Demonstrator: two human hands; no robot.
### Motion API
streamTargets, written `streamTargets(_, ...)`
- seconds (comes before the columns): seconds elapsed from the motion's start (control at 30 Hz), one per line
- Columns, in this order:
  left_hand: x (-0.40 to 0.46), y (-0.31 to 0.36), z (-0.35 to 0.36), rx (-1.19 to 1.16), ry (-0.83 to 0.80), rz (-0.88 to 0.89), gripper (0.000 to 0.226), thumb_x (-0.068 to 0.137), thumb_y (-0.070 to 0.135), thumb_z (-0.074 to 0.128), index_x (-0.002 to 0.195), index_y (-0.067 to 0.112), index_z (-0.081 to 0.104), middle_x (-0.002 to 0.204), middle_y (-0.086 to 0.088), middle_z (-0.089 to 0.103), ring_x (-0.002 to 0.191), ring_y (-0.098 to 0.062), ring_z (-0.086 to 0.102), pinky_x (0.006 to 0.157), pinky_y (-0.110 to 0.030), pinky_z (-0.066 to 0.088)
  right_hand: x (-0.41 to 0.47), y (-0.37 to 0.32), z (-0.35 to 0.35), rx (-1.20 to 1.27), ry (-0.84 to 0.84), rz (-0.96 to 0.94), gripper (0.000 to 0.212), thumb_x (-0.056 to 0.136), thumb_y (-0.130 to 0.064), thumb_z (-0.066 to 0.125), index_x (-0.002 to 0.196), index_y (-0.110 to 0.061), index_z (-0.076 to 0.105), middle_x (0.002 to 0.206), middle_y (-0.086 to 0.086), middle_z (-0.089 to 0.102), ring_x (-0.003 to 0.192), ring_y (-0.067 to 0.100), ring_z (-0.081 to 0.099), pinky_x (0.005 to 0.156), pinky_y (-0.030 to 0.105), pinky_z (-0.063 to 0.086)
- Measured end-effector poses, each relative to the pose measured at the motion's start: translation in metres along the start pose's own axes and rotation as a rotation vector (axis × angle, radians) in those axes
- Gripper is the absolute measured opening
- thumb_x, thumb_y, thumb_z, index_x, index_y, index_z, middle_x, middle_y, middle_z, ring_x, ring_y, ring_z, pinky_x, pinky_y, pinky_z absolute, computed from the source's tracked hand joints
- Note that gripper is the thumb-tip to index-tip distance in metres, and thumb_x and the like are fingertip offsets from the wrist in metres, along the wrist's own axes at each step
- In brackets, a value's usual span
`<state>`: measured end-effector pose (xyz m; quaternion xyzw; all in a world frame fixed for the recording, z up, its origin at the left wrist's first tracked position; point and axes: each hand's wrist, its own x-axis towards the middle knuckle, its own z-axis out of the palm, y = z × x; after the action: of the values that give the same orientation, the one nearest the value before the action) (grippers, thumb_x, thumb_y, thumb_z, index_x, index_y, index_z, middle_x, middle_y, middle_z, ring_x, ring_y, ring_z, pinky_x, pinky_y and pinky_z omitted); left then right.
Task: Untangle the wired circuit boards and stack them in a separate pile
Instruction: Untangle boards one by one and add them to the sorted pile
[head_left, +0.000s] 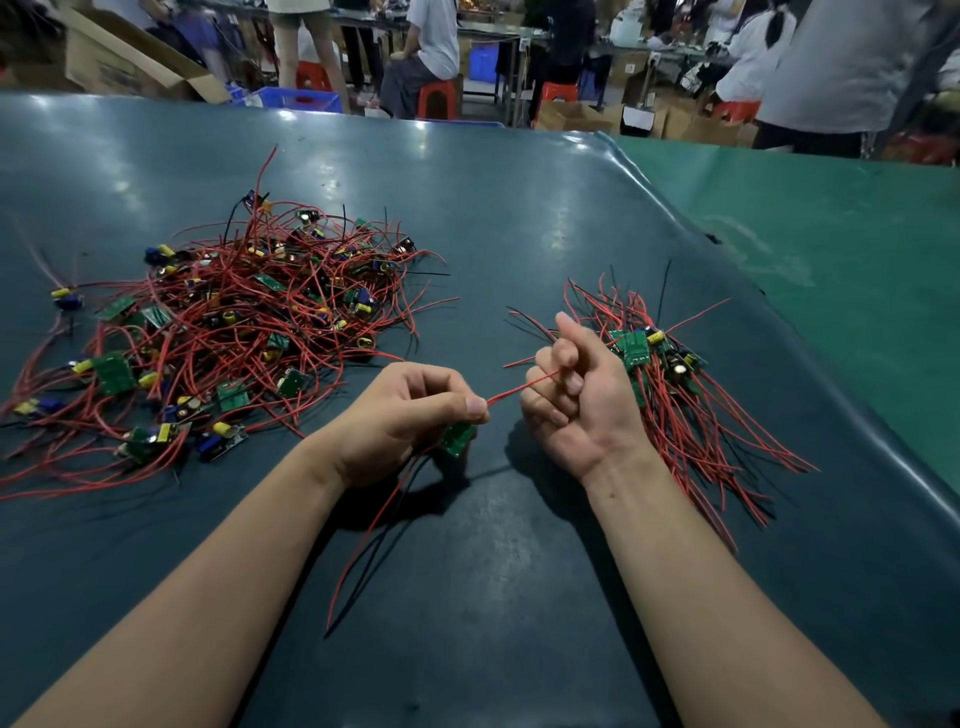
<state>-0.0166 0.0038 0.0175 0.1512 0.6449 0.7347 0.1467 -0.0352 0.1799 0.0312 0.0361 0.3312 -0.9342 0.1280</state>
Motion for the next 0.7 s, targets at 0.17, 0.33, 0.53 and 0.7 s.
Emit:
streamTargets(0.17, 0.002, -0.001, -0.002, -0.096, 0.005, 0.012, 0.011, 0.074, 0.006, 0.063, 0.064, 0.003, 0.059, 0.060, -0.004, 0.060, 0.049, -0.014, 0.052, 0.049, -0.019, 0.044, 0.000, -0.003, 0.000, 0.066, 0.038, -0.016, 0.037, 0.099, -0.028, 0.050, 0.070, -0.010, 0.066, 0.049, -0.007, 0.037, 0.033, 0.003, 0.027, 0.032, 0.014, 0.019)
streamTargets(0.33, 0.001, 0.000, -0.001, -0.079, -0.004, -0.002, 0.011, 0.073, 0.006, 0.063, 0.063, 0.004, 0.061, 0.062, -0.006, 0.061, 0.050, -0.014, 0.052, 0.051, -0.019, 0.043, 0.000, -0.003, -0.001, 0.050, 0.027, 0.024, 0.054, 0.099, -0.025, 0.044, 0.046, -0.017, 0.048, 0.038, -0.007, 0.025, 0.028, 0.005, 0.022, 0.029, 0.016, 0.017)
streamTargets(0.53, 0.000, 0.000, 0.000, -0.127, 0.048, 0.023, 0.011, 0.074, 0.004, 0.067, 0.063, 0.005, 0.065, 0.060, -0.007, 0.059, 0.050, -0.015, 0.052, 0.050, -0.021, 0.044, 0.001, -0.004, -0.003, -0.154, 0.036, -0.066, 0.040, 0.094, -0.047, 0.050, 0.080, -0.013, 0.066, 0.053, -0.006, 0.036, 0.037, 0.004, 0.027, 0.033, 0.016, 0.023)
streamTargets(0.7, 0.004, -0.002, 0.004, -0.231, 0.197, 0.041, 0.011, 0.077, 0.011, 0.065, 0.072, 0.003, 0.069, 0.067, -0.008, 0.064, 0.059, -0.018, 0.058, 0.056, -0.027, 0.051, -0.004, 0.014, 0.001, -0.562, -0.043, 0.054, 0.047, 0.083, -0.049, 0.061, 0.110, -0.011, 0.067, 0.058, -0.007, 0.044, 0.042, 0.002, 0.030, 0.035, 0.015, 0.023)
